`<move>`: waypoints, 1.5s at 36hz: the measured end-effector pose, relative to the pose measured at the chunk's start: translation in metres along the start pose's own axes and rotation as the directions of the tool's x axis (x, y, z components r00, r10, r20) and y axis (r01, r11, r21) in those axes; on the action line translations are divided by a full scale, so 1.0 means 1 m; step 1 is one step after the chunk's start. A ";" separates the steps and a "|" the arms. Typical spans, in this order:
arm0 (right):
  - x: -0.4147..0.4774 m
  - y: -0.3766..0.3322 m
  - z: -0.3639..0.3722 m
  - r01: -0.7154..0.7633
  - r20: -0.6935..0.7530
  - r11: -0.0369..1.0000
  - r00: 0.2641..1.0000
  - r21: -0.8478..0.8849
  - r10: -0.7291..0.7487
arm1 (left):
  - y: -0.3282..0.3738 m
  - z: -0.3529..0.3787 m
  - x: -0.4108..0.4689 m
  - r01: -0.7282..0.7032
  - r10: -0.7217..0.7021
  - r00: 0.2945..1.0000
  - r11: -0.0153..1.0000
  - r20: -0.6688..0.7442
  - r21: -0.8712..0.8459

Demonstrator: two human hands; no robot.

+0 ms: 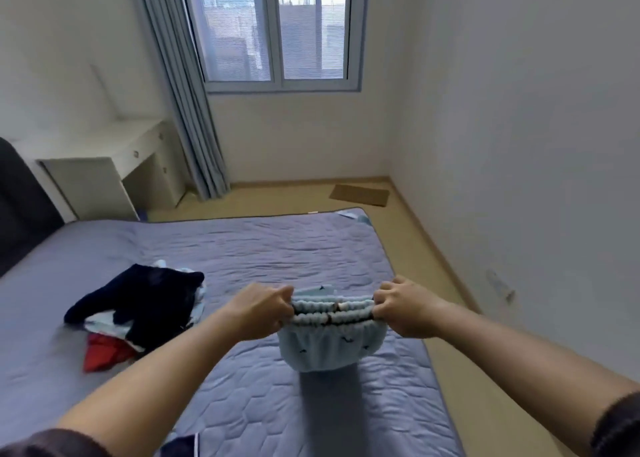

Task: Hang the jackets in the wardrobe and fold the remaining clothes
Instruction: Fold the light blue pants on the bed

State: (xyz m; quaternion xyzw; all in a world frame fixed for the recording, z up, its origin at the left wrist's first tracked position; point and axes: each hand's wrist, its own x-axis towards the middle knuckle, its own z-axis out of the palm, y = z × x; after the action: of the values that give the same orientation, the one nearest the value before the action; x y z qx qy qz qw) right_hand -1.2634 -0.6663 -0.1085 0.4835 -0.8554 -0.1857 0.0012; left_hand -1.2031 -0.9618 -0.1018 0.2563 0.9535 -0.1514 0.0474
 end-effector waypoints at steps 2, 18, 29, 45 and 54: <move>-0.014 -0.020 0.015 0.024 0.052 0.998 0.998 0.054 -0.027 | 0.024 0.018 -0.015 -0.027 0.029 0.998 0.999 0.051 -0.044; -0.174 -0.168 0.066 0.124 0.080 0.873 0.980 0.471 -0.183 | 0.206 0.047 -0.141 -0.071 0.134 0.965 0.961 0.227 -0.267; -0.148 -0.132 0.063 0.023 0.046 0.800 0.997 0.600 -0.063 | 0.191 0.055 -0.119 0.117 -0.043 0.981 0.910 0.191 -0.397; 0.145 0.024 0.209 -0.443 0.308 0.657 0.896 0.610 0.319 | 0.011 0.211 0.149 0.488 -0.386 0.872 0.645 0.301 -0.588; 0.166 -0.011 0.328 -0.695 0.639 0.185 0.714 0.694 0.287 | 0.025 0.340 0.167 0.676 -0.395 0.724 0.239 0.566 -0.697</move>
State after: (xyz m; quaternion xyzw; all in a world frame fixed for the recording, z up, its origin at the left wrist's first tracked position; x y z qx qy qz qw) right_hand -1.4027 -0.7053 -0.4464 0.0457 -0.8996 0.2395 -0.3624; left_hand -1.3306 -0.9680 -0.4591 -0.1758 0.8983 0.3185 0.2463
